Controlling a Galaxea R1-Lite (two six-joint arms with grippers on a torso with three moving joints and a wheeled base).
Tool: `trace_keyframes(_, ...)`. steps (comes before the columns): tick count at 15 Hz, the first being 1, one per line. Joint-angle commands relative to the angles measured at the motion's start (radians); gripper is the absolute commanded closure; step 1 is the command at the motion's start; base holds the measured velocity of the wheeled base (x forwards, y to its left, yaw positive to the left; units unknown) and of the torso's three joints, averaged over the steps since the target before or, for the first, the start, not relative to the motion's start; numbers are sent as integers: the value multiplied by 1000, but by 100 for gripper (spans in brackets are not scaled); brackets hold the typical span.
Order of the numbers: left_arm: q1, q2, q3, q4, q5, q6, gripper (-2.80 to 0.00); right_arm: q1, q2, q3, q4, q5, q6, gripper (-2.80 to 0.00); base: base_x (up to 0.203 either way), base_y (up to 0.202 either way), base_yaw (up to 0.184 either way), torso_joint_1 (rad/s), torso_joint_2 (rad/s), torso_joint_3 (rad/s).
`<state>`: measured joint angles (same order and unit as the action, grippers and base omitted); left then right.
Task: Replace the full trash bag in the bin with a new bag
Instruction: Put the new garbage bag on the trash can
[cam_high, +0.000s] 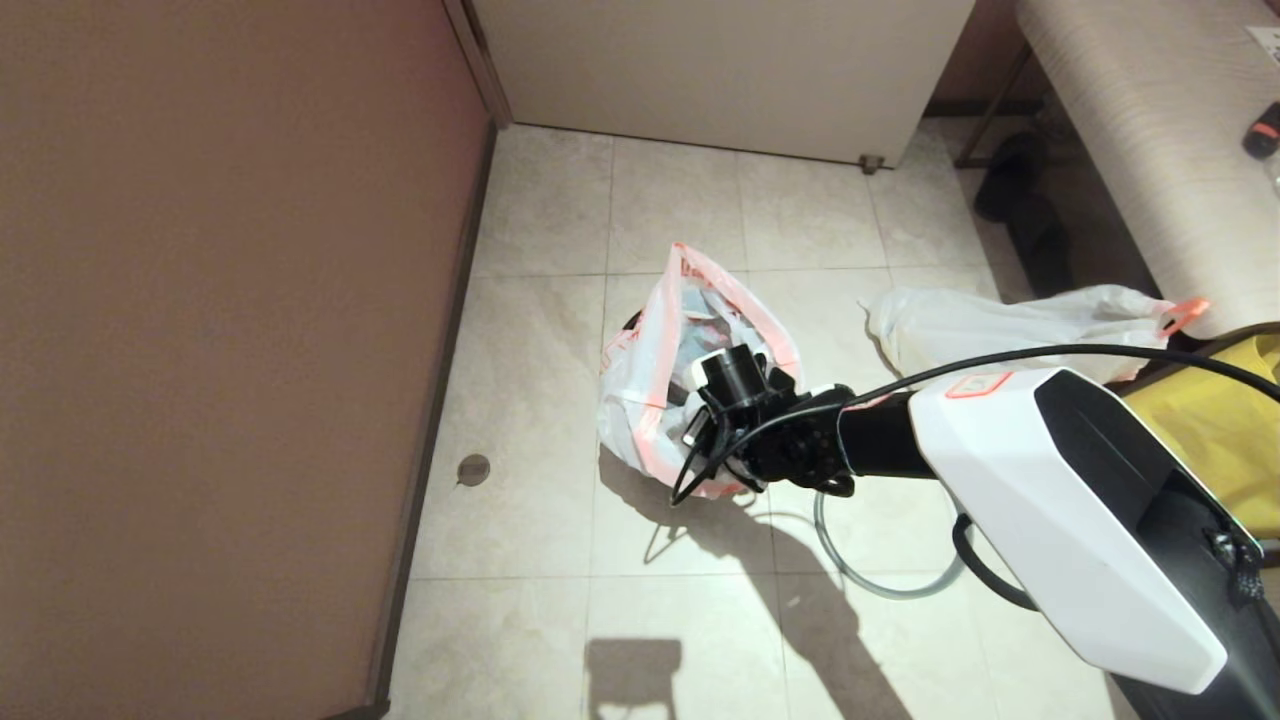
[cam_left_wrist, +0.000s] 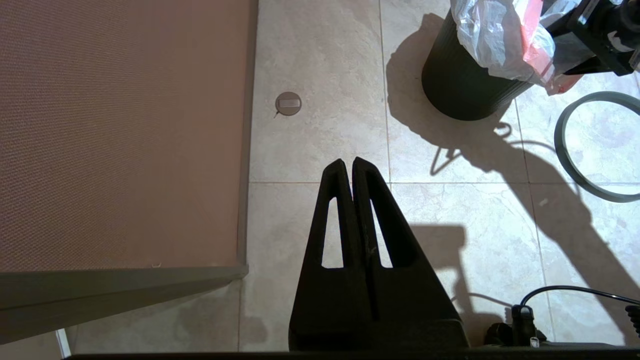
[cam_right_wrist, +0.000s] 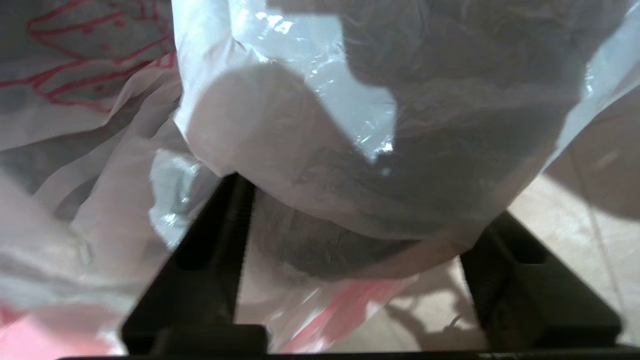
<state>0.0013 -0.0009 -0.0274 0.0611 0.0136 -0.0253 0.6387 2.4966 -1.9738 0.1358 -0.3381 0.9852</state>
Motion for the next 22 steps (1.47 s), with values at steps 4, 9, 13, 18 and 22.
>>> trace_keyframes(4, 0, 1, 0, 0, 0, -1, 0, 4, 11, 7, -5, -33, -31, 0, 0, 0, 0, 0, 0, 0)
trace_keyframes(9, 0, 1, 0, 0, 0, -1, 0, 7, 12, 7, 43, -132, -91, 0, 0, 0, 0, 0, 0, 0)
trace_keyframes(13, 0, 1, 0, 0, 0, -1, 0, 58, -113, 63, 265, -181, -101, 0, 0, 0, 0, 0, 0, 0)
trace_keyframes(18, 0, 1, 0, 0, 0, -1, 0, 144, -116, 106, 353, -160, -131, 0, 0, 0, 0, 0, 0, 0)
trace_keyframes(22, 0, 1, 0, 0, 0, -1, 0, 166, -96, 145, 348, -44, -140, 0, 0, 0, 0, 0, 0, 0)
